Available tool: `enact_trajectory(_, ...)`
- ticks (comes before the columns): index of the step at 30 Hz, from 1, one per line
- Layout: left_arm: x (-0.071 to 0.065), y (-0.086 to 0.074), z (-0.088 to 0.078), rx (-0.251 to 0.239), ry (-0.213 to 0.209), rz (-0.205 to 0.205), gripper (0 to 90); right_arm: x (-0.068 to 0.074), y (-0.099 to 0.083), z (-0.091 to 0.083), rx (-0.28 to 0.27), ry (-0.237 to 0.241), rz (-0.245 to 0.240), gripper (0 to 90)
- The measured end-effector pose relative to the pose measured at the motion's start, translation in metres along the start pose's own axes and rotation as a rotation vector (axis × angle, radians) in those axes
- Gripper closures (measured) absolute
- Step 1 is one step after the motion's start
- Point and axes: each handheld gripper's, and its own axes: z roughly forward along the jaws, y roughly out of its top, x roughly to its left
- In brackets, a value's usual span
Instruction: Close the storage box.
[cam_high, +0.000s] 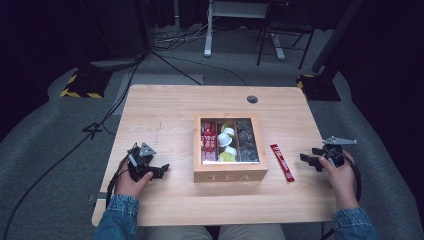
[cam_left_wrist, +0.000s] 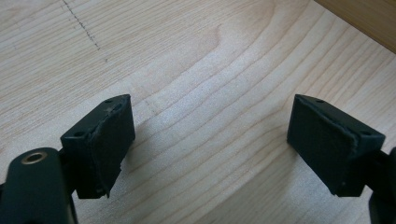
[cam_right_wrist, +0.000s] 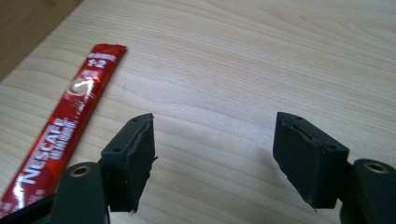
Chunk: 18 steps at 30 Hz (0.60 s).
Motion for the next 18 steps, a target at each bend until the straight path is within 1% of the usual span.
enact_trajectory(2,0.0,0.0,0.0,0.001,0.0,0.002,15.3,-0.003,-0.004,0.002,0.005,-0.011,0.005,29.9)
enact_trajectory(3,0.001,0.0,0.0,0.001,0.001,0.006,15.3,-0.004,-0.006,0.003,0.001,-0.018,0.001,28.3)
enact_trajectory(6,0.0,0.0,0.0,0.001,0.001,0.007,15.3,-0.005,-0.008,0.004,-0.024,-0.025,0.003,26.4)
enact_trajectory(7,0.0,0.0,0.0,0.001,0.001,0.003,15.2,-0.005,-0.009,0.004,-0.027,-0.034,0.0,25.3)
enact_trajectory(8,0.001,0.0,0.0,0.004,0.001,0.008,15.3,-0.004,-0.009,0.004,-0.02,-0.046,-0.007,24.5)
enact_trajectory(10,0.0,0.0,0.0,0.004,0.002,0.009,15.2,-0.002,-0.01,0.005,-0.004,-0.073,-0.043,18.7)
enact_trajectory(11,0.0,0.0,0.0,0.005,0.002,0.009,15.2,0.001,-0.011,0.006,0.002,-0.104,-0.039,13.0)
enact_trajectory(13,0.0,0.0,0.0,0.004,0.002,0.009,15.2,0.005,-0.014,0.007,-0.02,-0.149,-0.004,11.6)
enact_trajectory(18,-0.001,0.0,0.0,-0.001,0.014,-0.008,15.1,0.005,-0.015,0.007,-0.019,-0.153,0.0,11.4)
